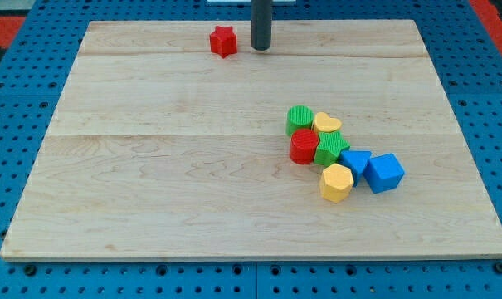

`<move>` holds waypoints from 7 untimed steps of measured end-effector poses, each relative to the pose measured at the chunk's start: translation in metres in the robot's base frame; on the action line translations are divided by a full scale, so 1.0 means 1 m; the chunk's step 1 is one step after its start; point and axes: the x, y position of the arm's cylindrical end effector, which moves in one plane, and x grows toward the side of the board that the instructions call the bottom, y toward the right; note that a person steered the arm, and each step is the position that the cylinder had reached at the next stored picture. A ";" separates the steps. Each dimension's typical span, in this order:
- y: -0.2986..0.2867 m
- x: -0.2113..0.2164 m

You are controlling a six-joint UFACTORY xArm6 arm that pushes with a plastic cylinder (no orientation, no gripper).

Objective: Move your arm above to the green circle

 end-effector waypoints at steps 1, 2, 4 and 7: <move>0.001 0.000; 0.021 0.020; 0.021 0.021; 0.040 0.022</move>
